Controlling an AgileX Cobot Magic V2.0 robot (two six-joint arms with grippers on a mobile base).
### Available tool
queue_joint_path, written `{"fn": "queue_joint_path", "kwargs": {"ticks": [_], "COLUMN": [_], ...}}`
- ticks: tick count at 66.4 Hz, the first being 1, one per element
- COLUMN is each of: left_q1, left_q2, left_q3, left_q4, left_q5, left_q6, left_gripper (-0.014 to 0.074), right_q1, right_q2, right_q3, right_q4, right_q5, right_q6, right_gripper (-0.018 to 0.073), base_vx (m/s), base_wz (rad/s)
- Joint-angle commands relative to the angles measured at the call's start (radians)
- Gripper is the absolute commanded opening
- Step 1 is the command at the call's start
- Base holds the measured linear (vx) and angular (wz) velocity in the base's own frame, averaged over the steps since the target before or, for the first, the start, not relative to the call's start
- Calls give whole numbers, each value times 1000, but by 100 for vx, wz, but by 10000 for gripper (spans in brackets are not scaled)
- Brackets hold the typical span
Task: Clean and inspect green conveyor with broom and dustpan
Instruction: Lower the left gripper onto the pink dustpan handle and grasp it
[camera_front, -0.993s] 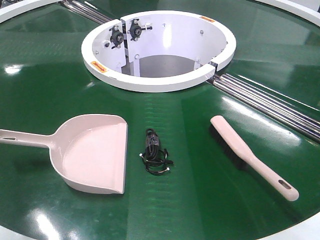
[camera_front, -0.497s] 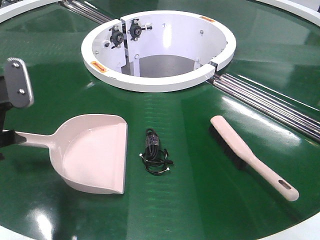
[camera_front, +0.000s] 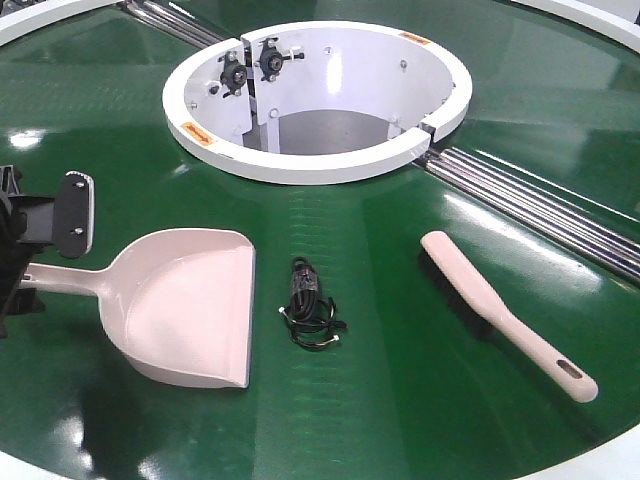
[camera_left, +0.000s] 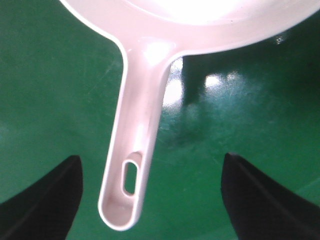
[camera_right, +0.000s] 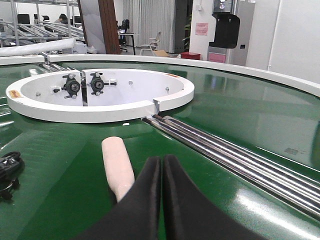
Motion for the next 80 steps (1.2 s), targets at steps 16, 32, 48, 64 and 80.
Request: {"fn": "queue_joint_path", "kwargs": {"ticks": [16, 32, 48, 64, 80], "left_q1": [-8, -35, -47, -43, -43], "left_q2": [82, 128, 183, 208, 268], "left_q3": [-190, -195, -196, -201, -201], "left_q4": [-32, -93, -50, -34, 6], "left_q5": [35, 82, 88, 65, 53], "left_q6": [1, 124, 130, 130, 124], "left_gripper": [544, 544, 544, 544, 544], "right_q1": [-6, -6, -6, -6, -6], "right_q2": [-10, -10, -10, -10, -10], "right_q3": [3, 3, 3, 3, 3], "right_q4": [0, 0, 0, 0, 0], "right_q5": [-70, -70, -70, -70, -70], "right_q6": [-1, -1, -1, -1, -1], "right_gripper": [-8, -8, -8, -8, -8], "base_vx": [0, 0, 0, 0, 0], "base_wz": [0, 0, 0, 0, 0]}}
